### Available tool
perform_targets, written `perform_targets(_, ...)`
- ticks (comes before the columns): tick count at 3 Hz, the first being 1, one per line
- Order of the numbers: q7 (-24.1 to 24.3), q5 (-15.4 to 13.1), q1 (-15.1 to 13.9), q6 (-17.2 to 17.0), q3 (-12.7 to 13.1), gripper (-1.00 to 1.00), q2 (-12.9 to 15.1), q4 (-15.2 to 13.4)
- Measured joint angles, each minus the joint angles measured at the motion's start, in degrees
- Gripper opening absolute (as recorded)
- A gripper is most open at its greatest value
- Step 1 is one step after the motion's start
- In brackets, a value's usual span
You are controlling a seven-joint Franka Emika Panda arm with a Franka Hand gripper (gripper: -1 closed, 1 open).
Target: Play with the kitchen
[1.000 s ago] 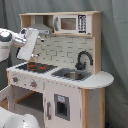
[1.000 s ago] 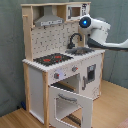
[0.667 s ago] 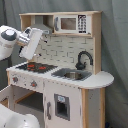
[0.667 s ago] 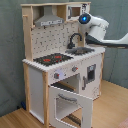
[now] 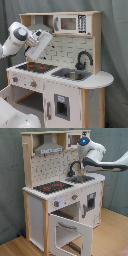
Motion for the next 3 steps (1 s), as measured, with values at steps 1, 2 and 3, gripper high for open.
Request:
perform_targets(1,0.60,4.87,-2.01,0.21,0.45,1.00,2.79,-0.02)
perform_targets(2,1.37,9.42,-3.54,0.20,0.48,1.00,5.89,-0.10)
perform_targets(3,3.91,12.33,-5.24,0.24,0.65,1.00,9.99,-1.34)
